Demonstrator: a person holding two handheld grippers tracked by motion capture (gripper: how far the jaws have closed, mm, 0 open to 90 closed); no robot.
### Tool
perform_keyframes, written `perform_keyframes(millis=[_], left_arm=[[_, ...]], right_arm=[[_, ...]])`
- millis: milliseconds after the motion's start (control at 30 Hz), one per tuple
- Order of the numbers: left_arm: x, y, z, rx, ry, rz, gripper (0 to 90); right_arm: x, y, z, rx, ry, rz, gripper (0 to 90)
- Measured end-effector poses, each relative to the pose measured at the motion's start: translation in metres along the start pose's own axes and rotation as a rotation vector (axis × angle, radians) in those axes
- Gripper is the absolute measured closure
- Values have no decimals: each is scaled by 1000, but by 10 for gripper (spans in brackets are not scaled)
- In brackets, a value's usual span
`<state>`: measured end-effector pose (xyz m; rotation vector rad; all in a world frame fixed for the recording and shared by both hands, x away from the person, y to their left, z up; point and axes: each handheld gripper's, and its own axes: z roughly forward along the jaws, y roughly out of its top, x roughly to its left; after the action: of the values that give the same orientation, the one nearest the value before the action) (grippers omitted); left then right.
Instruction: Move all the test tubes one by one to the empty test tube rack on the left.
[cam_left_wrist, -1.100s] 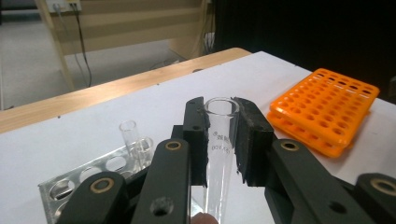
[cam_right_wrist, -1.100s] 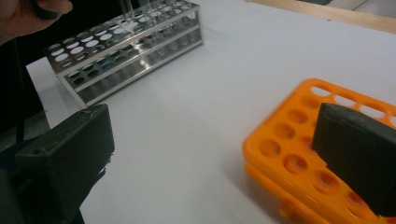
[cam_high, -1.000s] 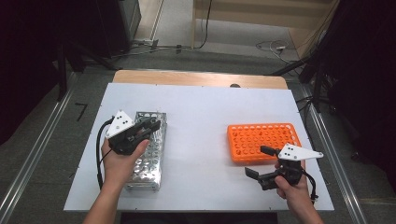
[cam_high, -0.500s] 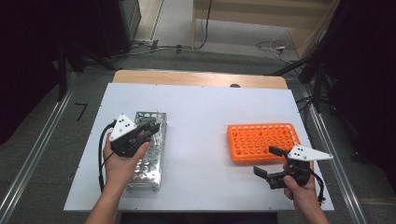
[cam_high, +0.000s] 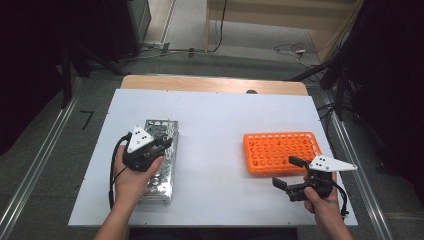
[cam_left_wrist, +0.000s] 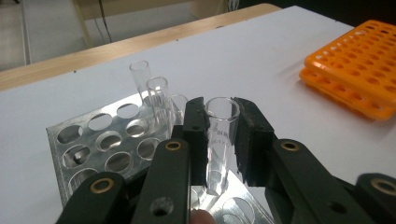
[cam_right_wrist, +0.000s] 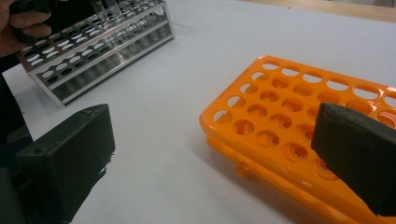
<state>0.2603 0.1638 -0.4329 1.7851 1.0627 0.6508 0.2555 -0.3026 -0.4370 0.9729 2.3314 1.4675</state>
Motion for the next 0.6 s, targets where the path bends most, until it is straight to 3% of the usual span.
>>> perform_keyframes(millis=[300,600], left_arm=[[-4,1,3,78,18,-7,758],[-1,-1,4,102,-17,-40,740]], right_arm=[[-4,-1,0,-5,-9,-2,0],[-3,-1,0,-4,-6,-6,0]])
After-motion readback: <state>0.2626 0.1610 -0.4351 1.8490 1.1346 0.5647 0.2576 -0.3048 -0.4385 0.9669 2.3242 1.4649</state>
